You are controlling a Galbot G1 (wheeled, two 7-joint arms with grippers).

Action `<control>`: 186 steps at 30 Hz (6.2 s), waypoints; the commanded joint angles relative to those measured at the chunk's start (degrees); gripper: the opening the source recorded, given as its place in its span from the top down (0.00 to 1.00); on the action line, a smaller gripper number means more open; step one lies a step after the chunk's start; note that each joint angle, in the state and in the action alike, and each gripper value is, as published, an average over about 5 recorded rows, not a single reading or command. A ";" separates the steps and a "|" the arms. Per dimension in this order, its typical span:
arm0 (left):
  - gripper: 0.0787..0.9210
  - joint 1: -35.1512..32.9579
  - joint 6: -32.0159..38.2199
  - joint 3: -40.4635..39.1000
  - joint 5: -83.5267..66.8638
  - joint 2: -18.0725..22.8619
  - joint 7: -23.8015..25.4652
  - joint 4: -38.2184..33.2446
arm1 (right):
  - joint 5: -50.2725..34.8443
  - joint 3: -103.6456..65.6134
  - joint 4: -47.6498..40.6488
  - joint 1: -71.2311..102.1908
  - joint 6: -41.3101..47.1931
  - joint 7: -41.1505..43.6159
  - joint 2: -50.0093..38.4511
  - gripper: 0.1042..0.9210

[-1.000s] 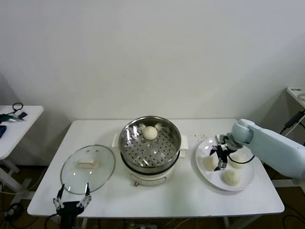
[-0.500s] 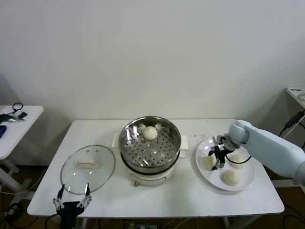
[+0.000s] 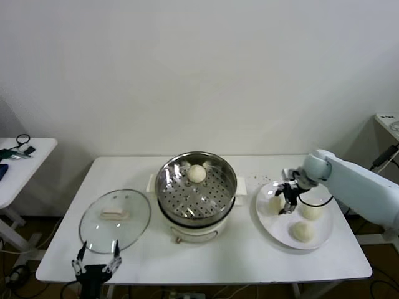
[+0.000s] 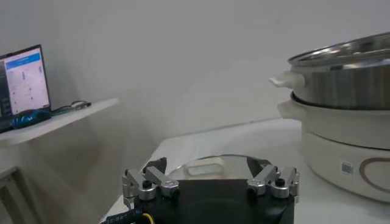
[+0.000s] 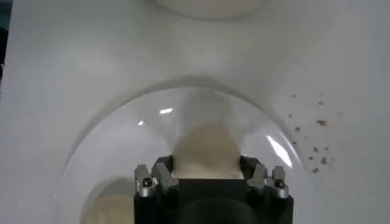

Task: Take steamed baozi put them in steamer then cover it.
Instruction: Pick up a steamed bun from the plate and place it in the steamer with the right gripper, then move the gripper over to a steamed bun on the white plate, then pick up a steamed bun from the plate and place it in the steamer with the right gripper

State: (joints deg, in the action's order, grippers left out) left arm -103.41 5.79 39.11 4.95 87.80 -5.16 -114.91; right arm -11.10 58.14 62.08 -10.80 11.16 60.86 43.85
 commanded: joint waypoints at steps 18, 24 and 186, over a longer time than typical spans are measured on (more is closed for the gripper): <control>0.12 -1.26 1.84 -1.45 0.11 -0.42 0.29 0.00 | -38.09 25.25 3.66 -35.52 7.09 -6.97 22.92 0.27; 0.12 -1.14 1.84 -1.51 0.01 -0.74 0.24 -0.07 | -41.04 25.73 3.91 -32.23 9.08 -10.56 29.25 0.27; 0.12 -0.25 -0.11 0.33 1.23 0.37 -0.79 1.95 | 15.10 15.38 16.52 -32.36 -40.73 13.16 24.65 0.27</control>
State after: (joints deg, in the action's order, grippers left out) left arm -103.49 5.69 39.31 6.36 88.36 -5.96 -113.02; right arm 1.73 74.72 74.41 -39.59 -23.21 72.93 58.28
